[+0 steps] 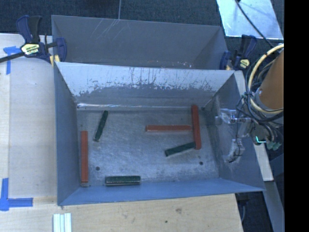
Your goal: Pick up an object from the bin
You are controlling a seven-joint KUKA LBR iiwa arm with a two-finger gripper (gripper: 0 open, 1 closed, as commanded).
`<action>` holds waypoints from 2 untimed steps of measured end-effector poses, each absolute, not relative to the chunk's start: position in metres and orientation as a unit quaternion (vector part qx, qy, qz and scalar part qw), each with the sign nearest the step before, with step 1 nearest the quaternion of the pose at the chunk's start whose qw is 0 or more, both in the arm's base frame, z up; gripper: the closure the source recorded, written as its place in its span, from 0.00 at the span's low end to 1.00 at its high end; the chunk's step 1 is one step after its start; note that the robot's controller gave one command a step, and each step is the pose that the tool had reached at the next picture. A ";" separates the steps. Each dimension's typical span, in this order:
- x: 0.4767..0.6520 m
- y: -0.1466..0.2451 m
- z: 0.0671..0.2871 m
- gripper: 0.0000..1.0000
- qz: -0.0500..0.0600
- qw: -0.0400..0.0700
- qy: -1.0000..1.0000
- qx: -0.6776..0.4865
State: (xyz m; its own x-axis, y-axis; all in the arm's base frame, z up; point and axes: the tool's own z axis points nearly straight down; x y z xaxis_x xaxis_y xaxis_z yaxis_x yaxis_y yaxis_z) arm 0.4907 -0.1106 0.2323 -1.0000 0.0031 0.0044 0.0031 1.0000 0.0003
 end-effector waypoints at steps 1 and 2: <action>0.557 -0.063 0.083 0.00 0.000 -0.001 -0.996 0.093; 0.550 -0.017 0.072 0.00 0.000 -0.003 -0.982 0.187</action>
Offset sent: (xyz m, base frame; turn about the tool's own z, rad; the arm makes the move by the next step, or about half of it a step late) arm 0.0653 0.0470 -0.1464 -0.1899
